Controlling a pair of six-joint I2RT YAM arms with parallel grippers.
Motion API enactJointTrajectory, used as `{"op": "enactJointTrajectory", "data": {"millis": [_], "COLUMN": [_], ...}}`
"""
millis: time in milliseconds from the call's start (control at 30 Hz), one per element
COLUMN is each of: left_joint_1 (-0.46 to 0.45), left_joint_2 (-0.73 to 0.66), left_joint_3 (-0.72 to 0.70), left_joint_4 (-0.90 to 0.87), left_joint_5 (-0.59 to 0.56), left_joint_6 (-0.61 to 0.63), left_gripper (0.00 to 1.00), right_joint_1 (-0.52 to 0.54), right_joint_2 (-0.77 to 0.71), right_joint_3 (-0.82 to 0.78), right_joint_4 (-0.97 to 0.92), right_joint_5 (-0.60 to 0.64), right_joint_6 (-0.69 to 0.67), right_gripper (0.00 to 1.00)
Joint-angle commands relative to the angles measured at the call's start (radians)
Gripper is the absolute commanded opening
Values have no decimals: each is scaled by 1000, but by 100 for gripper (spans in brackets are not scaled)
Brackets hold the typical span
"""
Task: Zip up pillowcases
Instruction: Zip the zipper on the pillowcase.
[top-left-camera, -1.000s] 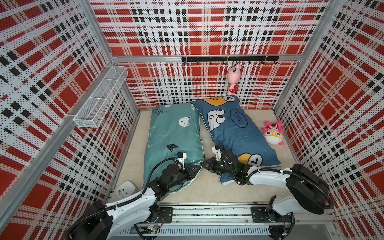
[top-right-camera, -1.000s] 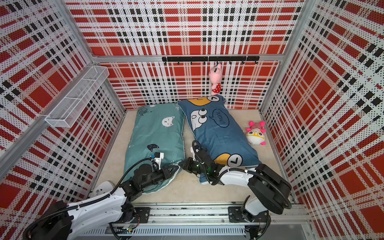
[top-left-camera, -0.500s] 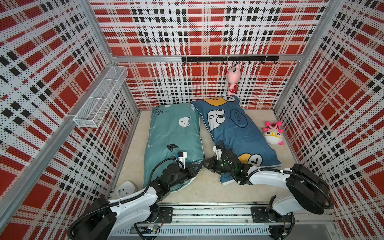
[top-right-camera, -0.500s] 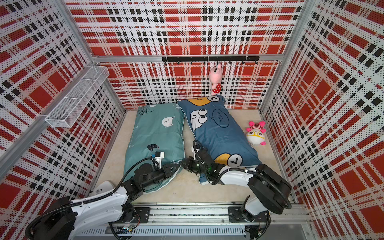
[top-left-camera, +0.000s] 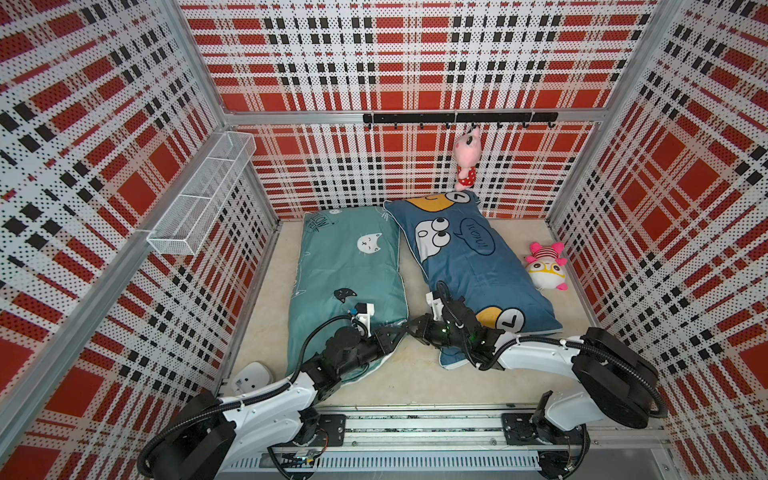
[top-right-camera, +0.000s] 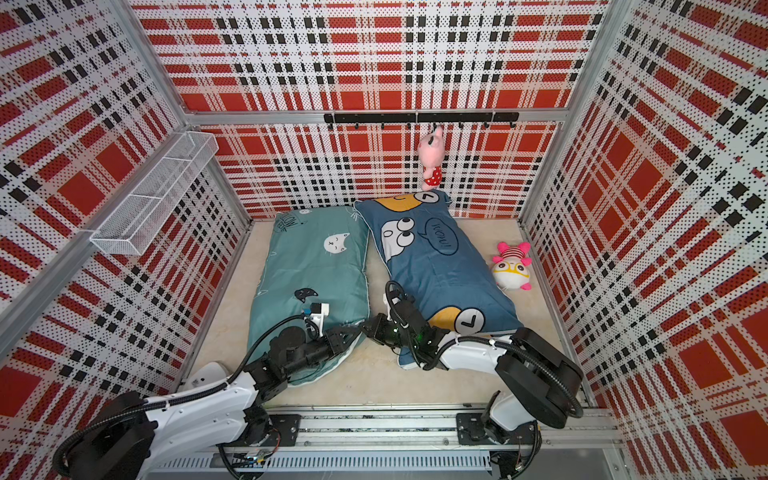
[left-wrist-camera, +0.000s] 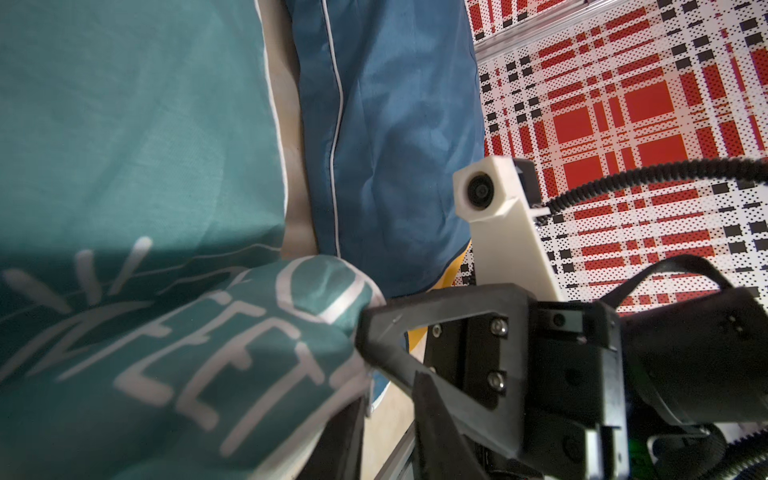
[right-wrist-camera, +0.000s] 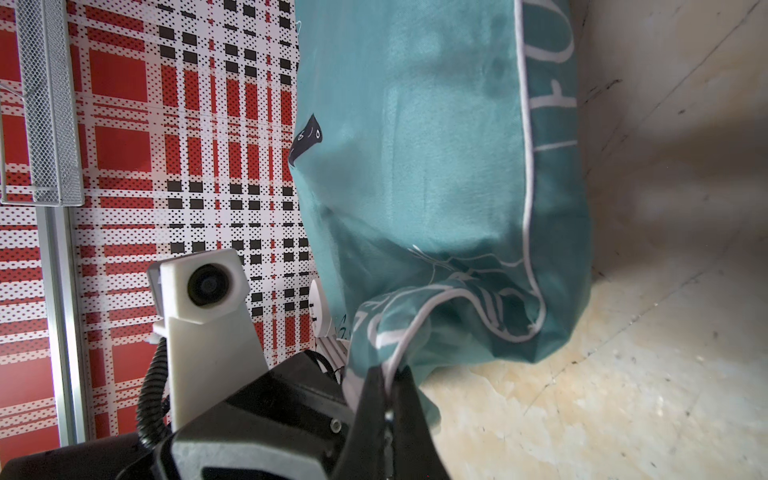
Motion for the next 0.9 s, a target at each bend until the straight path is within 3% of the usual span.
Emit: {"op": "enactJointTrajectory", "data": {"millis": [0,367,733,867], "left_joint_1": [0,-21,-17,-17], "left_joint_2": [9,13,22,25], "left_joint_3": [-5,-10,-1,2], "left_joint_4": [22,16,0,-7], "left_joint_5": [12,-11,-14,-12], "left_joint_6": [12,13,18,20], "left_gripper": [29,28,17,6], "right_joint_1": [12,12,14,14], "right_joint_2": [-16,-11,-8,-10], "right_joint_3": [-2,0,1,0], "right_joint_4": [4,9,7,1], "right_joint_5": [12,15,14,22], "right_joint_6": [10,15,17,15], "right_gripper": [0,0,0,0]}}
